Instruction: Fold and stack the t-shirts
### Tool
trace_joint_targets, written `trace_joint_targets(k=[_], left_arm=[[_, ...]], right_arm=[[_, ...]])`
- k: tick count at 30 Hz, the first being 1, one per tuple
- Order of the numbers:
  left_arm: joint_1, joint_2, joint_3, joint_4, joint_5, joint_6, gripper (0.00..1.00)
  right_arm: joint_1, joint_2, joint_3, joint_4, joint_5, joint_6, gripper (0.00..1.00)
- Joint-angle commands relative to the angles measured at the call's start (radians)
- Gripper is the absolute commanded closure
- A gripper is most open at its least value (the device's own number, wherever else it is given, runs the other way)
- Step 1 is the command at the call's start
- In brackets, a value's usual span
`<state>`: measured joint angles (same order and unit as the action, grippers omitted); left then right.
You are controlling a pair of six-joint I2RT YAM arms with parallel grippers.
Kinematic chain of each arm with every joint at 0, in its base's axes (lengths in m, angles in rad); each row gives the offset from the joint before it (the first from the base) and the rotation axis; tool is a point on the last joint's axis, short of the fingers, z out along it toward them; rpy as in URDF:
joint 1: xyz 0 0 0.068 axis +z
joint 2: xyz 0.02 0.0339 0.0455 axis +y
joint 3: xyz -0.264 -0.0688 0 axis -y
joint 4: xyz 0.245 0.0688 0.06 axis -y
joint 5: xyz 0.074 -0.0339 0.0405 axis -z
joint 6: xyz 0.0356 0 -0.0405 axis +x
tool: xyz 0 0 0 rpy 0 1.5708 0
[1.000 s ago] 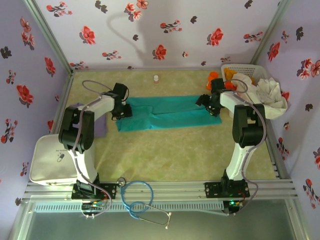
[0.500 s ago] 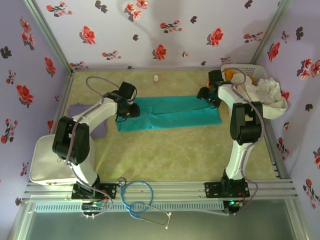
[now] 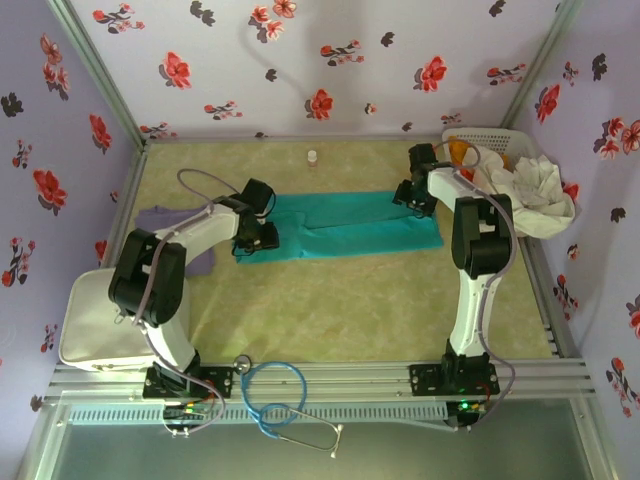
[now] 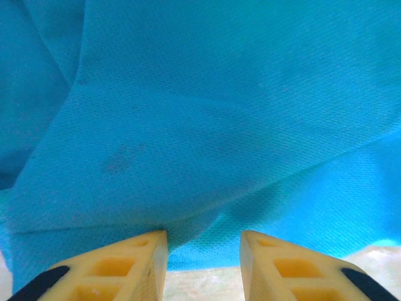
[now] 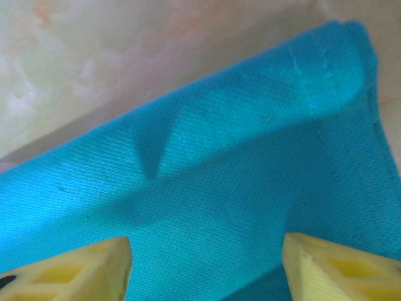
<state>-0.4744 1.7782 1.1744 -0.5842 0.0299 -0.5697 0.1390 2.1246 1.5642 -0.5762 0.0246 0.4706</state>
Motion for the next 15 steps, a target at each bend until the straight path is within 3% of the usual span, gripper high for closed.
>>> trace_joint_targets(k=[1,5,15], left_arm=[[0.0,0.068,0.044,-0.029,0.008,0.013,0.65],[0.023,0.127,0.086,-0.048,0.007,0.041,0.67],[0.095,0.255,0.269,-0.132,0.009,0.161,0.71]], right_arm=[[0.011,0.017,0.02,-0.058,0.029,-0.018,0.41],[0.025,0.034,0.046,-0.181,0.054,-0.027,0.42],[0.082,-0.057,-0.107,-0.275,0.048,-0.043,0.46]])
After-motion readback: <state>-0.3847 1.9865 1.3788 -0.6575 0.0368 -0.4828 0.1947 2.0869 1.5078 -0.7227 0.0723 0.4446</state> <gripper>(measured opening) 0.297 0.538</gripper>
